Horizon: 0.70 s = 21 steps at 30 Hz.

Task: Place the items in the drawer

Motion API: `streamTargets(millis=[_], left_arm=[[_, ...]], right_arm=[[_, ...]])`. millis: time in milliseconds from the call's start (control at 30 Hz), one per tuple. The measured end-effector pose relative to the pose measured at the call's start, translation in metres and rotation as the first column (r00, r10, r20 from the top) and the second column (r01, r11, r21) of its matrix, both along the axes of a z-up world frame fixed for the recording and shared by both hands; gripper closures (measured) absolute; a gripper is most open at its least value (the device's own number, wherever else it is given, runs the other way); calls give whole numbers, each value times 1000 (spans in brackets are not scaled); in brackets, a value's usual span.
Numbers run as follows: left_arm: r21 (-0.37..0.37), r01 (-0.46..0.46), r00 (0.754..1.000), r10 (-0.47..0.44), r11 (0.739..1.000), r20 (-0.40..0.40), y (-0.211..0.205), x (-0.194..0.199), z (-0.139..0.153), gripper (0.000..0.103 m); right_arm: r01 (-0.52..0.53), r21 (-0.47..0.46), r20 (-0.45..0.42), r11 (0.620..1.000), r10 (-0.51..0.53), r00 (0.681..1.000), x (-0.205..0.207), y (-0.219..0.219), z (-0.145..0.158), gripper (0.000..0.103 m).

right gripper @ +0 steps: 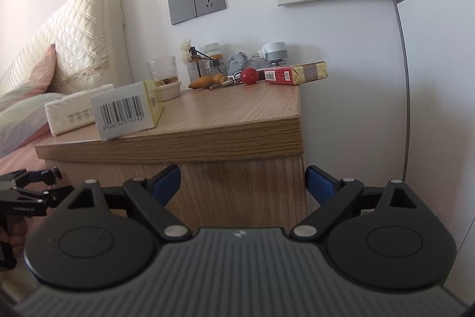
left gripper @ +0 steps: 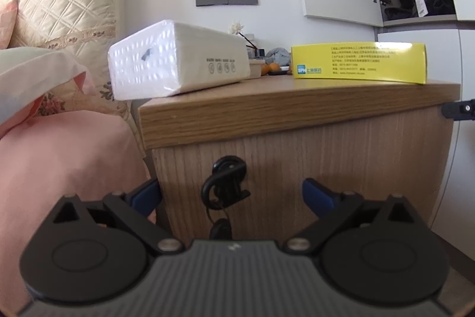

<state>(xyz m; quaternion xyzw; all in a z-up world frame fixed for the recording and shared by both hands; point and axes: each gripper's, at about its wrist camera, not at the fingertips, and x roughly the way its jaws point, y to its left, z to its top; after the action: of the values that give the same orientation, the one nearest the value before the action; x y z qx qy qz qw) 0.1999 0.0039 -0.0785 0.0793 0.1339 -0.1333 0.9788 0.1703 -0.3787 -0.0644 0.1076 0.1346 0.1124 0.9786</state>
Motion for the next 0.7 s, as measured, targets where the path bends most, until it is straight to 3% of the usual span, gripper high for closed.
streamTargets(millis=[500, 700], left_arm=[[19, 5, 1000, -5, 1000, 3, 2, -10, 0, 5], [29, -5, 1000, 4, 1000, 12, 2, -11, -1, 5]], right_arm=[[-65, -39, 24, 997, 65, 998, -14, -4, 0, 9], [-46, -45, 31, 998, 47, 998, -16, -2, 0, 10]])
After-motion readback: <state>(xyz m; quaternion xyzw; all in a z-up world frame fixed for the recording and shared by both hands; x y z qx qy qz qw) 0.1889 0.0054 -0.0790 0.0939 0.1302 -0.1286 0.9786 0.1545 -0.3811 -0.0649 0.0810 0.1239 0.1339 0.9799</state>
